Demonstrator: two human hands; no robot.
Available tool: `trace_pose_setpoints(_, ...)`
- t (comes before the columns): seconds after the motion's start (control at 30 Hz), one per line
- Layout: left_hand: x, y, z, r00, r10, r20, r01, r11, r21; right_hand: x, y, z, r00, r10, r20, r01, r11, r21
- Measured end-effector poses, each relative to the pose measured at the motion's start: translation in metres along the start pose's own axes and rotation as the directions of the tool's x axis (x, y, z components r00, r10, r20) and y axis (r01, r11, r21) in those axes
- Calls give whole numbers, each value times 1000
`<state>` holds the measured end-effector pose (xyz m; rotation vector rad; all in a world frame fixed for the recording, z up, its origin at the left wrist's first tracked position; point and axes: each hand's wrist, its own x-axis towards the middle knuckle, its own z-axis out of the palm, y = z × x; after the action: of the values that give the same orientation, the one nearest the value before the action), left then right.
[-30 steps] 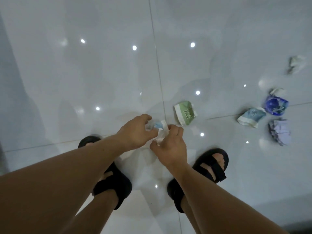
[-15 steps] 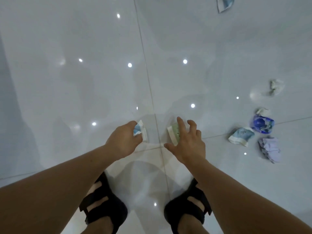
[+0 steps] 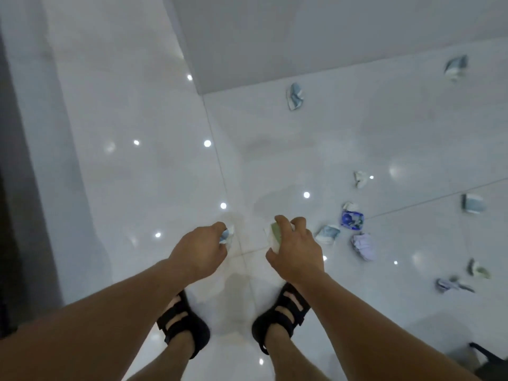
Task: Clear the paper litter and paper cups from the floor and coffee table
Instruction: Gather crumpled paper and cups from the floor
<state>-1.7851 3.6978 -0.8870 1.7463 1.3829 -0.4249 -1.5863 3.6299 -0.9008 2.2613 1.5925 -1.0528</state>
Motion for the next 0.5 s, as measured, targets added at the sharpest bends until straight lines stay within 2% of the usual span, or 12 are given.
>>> trace_pose_setpoints(0.27, -113, 177, -180, 981, 112, -160, -112, 994, 13, -123, -24, -239, 988, -14, -157, 20, 999, 31)
trace_pose_setpoints(0.5, -197, 289, -254, 939, 263, -224, -244, 964, 107, -228, -26, -356, 962, 23, -273, -8, 998, 56)
